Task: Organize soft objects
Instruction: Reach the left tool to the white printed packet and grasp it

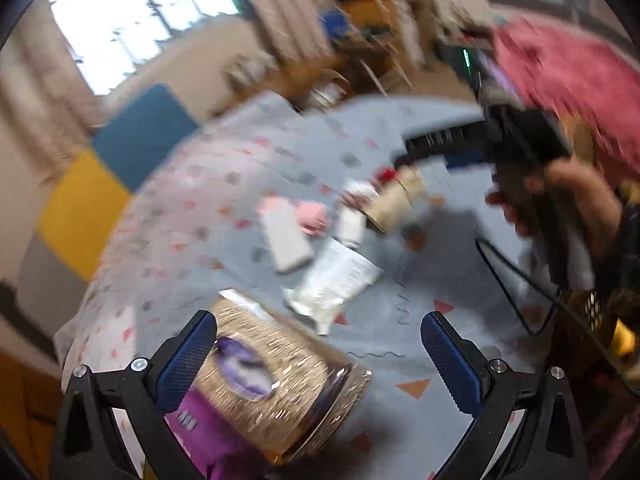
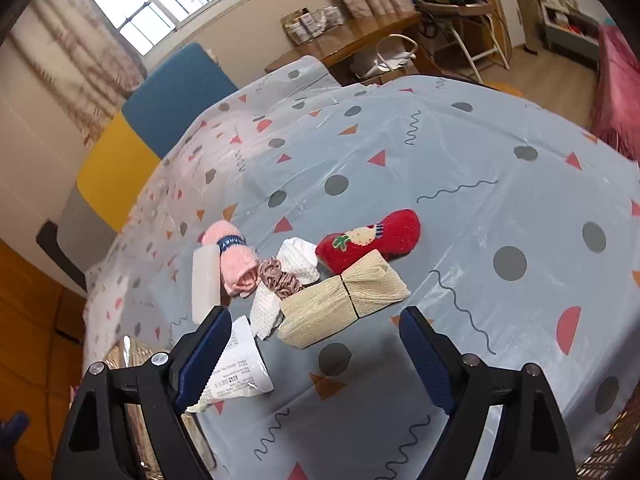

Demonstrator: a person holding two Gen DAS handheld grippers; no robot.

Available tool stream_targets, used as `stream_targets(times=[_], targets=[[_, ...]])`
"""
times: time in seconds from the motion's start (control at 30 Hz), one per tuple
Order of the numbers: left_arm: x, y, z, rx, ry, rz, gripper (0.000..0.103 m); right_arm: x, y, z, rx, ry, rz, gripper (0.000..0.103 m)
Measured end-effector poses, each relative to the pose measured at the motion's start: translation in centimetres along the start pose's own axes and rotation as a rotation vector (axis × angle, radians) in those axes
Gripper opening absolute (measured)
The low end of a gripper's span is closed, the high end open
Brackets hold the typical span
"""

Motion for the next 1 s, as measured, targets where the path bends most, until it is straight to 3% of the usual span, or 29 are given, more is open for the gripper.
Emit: stream_targets(times=[0.2, 0.47, 0.83, 0.93, 1.0], targets=[[-0.9, -1.7, 6.7, 0.029, 0.192, 0.137, 0.103, -0.4, -0.9, -0.2, -0.04, -0.005, 0.073, 0.088], [-0.5, -1.5, 13.5, 0.022, 0.385, 0.191, 0.103, -0.4, -1.2, -0.2, -0.104, 0.009, 0.127, 0.088], [-0.3, -1.0, 18.6, 0.028, 0.508, 0.194, 0.101, -0.3, -1.5, 0.0, -0.152, 0.029, 0.169, 0.088], [0.1, -1.1, 19.6, 0.042, 0.537, 0.191, 0.094, -0.3, -1.7, 0.0, -0.157, 0.027, 0.18, 0.088], [0.5, -1.1, 20.1, 0.046, 0.555, 0.19, 0.082, -0.3, -1.7, 0.0, -0.157, 0.028, 0.185, 0.088]])
Point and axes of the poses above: each gripper's, at about its wrist camera, not at the fingertips, and z roughly the way its jaws point, y to its left, x to its underside, the point moved 8 cm from there along z, roughly the way its jaws point, and after that the axes turned 3 degrees about -z, right-handed, at the moved point
